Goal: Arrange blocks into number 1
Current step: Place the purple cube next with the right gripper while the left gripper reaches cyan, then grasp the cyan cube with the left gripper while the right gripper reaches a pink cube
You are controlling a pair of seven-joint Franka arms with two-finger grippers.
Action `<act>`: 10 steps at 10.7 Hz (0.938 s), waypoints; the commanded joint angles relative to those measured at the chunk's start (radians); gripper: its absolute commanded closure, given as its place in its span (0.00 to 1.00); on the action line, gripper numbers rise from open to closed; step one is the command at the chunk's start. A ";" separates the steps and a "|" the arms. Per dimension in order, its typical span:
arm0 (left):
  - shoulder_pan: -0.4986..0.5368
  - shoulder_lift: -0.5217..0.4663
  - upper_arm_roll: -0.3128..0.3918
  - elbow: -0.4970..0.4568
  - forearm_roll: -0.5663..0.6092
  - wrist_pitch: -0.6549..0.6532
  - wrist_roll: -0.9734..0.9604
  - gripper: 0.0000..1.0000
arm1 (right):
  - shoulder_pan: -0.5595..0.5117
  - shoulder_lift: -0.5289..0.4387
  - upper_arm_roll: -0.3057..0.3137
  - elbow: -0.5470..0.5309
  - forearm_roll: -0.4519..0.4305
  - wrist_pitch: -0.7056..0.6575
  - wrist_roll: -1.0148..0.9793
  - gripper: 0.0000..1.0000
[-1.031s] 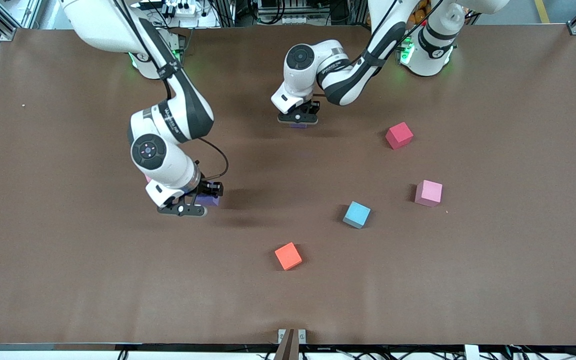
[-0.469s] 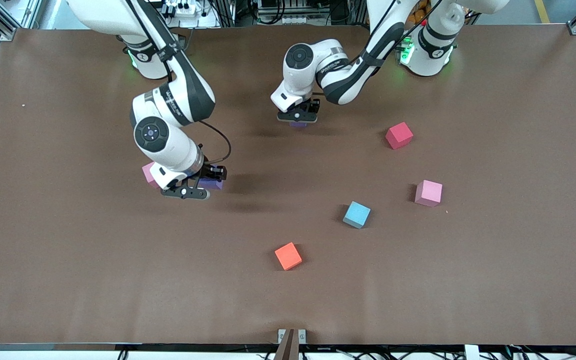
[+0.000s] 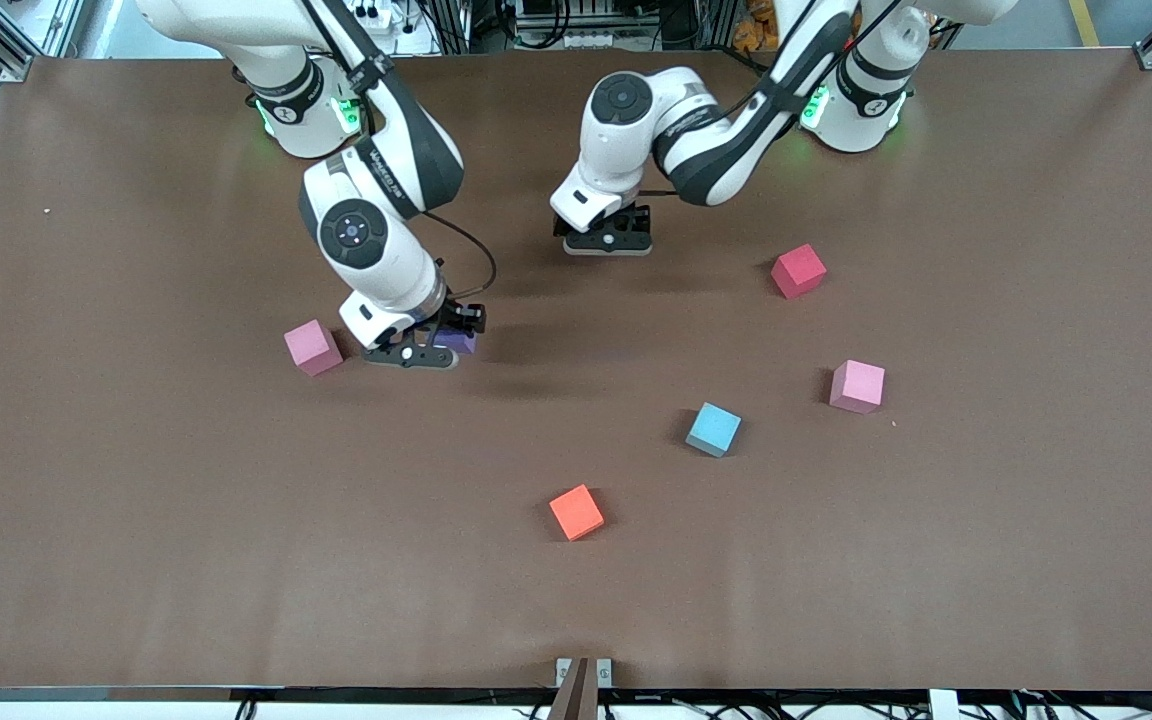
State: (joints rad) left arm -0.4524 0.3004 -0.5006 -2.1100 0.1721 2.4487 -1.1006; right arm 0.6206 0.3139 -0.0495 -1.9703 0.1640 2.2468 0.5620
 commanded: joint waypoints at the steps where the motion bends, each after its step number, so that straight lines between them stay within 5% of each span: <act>1: 0.119 -0.107 -0.010 -0.015 0.006 -0.033 0.043 0.00 | 0.040 -0.003 -0.003 -0.021 0.022 0.053 0.012 0.56; 4: 0.263 -0.103 0.005 0.042 0.003 -0.036 0.271 0.00 | 0.135 0.120 -0.006 0.103 0.057 0.056 0.012 0.56; 7: 0.236 -0.052 0.189 0.148 0.003 -0.037 0.483 0.00 | 0.255 0.233 -0.013 0.194 0.052 0.082 0.065 0.56; 10: 0.189 0.086 0.298 0.293 0.000 -0.037 0.708 0.00 | 0.338 0.272 -0.030 0.197 0.052 0.135 0.105 0.56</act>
State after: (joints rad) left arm -0.2262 0.2856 -0.2403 -1.9241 0.1721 2.4256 -0.4866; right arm 0.9302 0.5666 -0.0592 -1.7999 0.2001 2.3810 0.6518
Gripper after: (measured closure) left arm 0.000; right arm 0.410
